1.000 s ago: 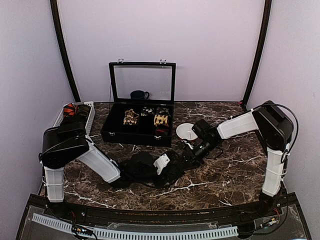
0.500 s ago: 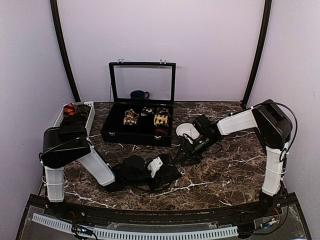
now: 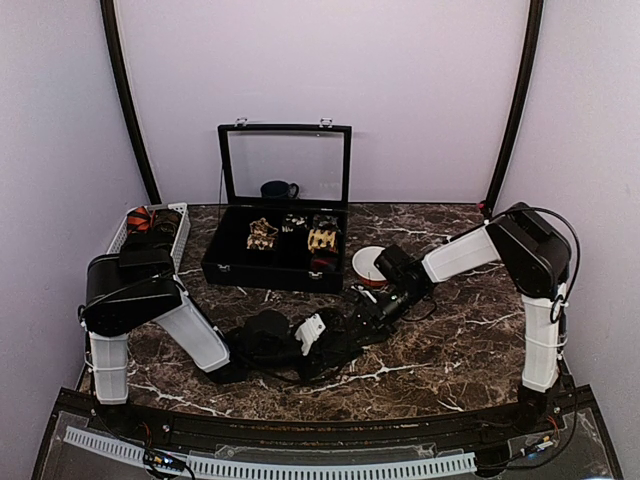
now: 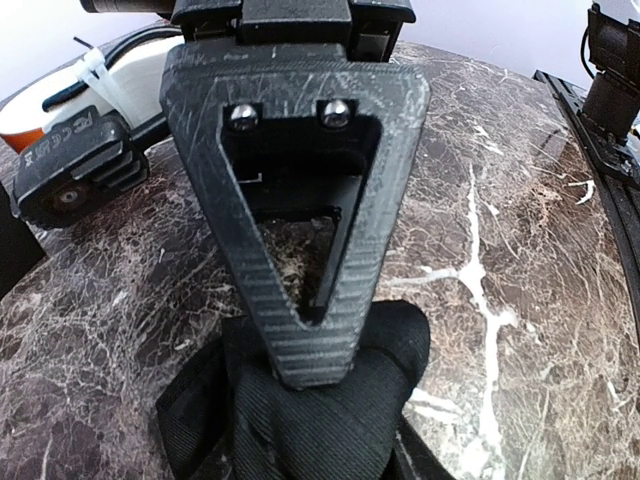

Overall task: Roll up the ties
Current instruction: Roll the tie at the center of the board.

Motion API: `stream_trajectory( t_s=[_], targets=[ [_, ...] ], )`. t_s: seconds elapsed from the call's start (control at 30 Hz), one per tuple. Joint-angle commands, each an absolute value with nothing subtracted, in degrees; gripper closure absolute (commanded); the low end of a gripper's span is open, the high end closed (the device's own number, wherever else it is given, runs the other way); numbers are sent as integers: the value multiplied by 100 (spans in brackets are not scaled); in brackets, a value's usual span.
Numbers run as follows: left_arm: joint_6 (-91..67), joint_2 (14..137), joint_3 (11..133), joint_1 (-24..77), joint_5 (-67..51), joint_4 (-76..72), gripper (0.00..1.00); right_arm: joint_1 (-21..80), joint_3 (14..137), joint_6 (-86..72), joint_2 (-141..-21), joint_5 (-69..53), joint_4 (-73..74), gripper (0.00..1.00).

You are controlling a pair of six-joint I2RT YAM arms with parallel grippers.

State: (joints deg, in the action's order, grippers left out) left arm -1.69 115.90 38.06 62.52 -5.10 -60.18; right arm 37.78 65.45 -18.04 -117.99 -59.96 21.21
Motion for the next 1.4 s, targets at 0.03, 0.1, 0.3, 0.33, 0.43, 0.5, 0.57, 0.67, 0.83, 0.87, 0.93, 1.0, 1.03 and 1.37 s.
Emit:
stream_trajectory(
  t_s=[0.03, 0.1, 0.3, 0.33, 0.43, 0.5, 0.57, 0.67, 0.83, 0.87, 0.93, 1.0, 1.03, 1.37],
  targets=[
    [-132, 11779, 3591, 6258, -593, -5366, 62, 3925, 6449, -1884, -11841, -6099, 1895, 60],
    [-132, 11782, 3586, 6258, -586, -5374, 62, 3929, 6472, -1934, -11871, -6030, 1823, 67],
    [-182, 11710, 3575, 6253, -522, -5357, 52, 3921, 6472, -1917, -11856, -5771, 1848, 99],
    [-191, 11650, 3551, 6247, -498, -5375, 49, 3920, 6420, -1929, -11804, -5736, 1811, 100],
    [-202, 11413, 3466, 6240, -406, -5423, 35, 3920, 6197, -2070, -11585, -5676, 1548, 100],
    [-218, 11154, 3375, 6240, -300, -5464, 28, 3929, 6083, -2133, -11453, -5617, 1417, 100],
    [-220, 10918, 3248, 6240, -209, -5497, 23, 3937, 5999, -2152, -11318, -5520, 1329, 100],
    [-252, 10533, 3037, 6236, -28, -5526, 18, 3960, 5939, -2133, -11123, -5366, 1224, 100],
    [-637, 9934, 2861, 6234, 390, -5035, 15, 3964, 5775, -2392, -10897, -5234, 825, 100],
    [-773, 9813, 2838, 6213, 439, -4929, 14, 3964, 5743, -2468, -10886, -5241, 696, 100],
    [-1038, 9594, 2742, 6176, 435, -4831, 14, 3964, 5661, -2660, -10868, -5291, 442, 100],
    [-1302, 9393, 2628, 6143, 422, -4784, 13, 3964, 5634, -2816, -10862, -5353, 281, 100],
    [-1437, 9295, 2605, 6117, 389, -4687, 13, 3956, 5642, -2872, -10840, -5375, 210, 100],
    [-2974, 8015, 2978, 5552, -146, -2733, 9, 3773, 5710, -4048, -10505, -5597, -1016, 100]
  ],
)
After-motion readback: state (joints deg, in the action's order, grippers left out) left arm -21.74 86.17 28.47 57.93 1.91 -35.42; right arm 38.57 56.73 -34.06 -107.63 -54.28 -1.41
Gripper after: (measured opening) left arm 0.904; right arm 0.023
